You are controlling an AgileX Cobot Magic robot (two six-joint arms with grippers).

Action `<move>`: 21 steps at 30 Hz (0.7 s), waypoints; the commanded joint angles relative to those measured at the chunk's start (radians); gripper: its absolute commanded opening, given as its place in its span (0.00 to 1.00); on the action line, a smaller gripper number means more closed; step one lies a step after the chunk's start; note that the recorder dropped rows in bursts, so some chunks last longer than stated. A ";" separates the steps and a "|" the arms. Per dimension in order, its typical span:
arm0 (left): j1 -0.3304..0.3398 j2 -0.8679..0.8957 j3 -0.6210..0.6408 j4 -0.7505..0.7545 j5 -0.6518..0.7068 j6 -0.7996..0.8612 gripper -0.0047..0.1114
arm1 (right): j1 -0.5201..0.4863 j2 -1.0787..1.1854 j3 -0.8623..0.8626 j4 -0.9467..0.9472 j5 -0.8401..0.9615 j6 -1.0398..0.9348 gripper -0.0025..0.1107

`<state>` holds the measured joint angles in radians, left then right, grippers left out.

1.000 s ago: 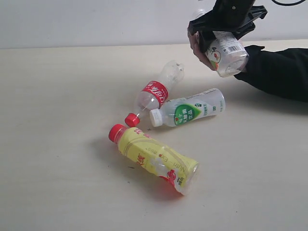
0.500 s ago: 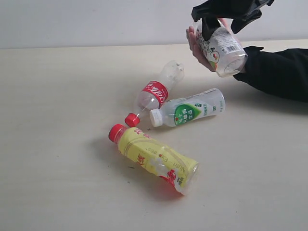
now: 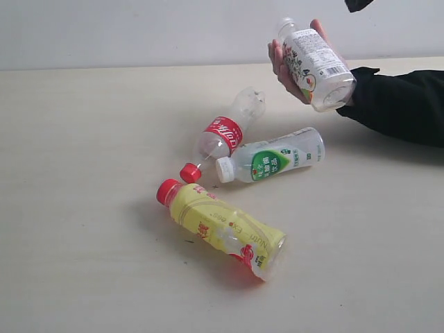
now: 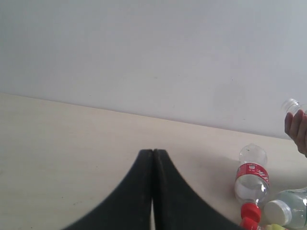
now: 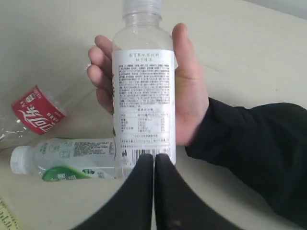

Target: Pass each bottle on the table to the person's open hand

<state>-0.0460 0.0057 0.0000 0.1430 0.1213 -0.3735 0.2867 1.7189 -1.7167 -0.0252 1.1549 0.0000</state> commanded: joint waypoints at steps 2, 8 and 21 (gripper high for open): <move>-0.004 -0.006 0.000 0.003 -0.011 0.001 0.04 | -0.003 -0.303 0.354 0.032 -0.172 -0.015 0.02; -0.004 -0.006 0.000 0.003 -0.011 0.001 0.04 | -0.001 -0.718 0.809 0.160 -0.374 -0.062 0.02; -0.004 -0.006 0.000 0.003 -0.011 0.001 0.04 | -0.001 -1.573 1.222 0.314 -0.362 -0.137 0.02</move>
<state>-0.0460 0.0057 0.0000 0.1430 0.1213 -0.3735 0.2867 0.2598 -0.5120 0.2720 0.7625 -0.1199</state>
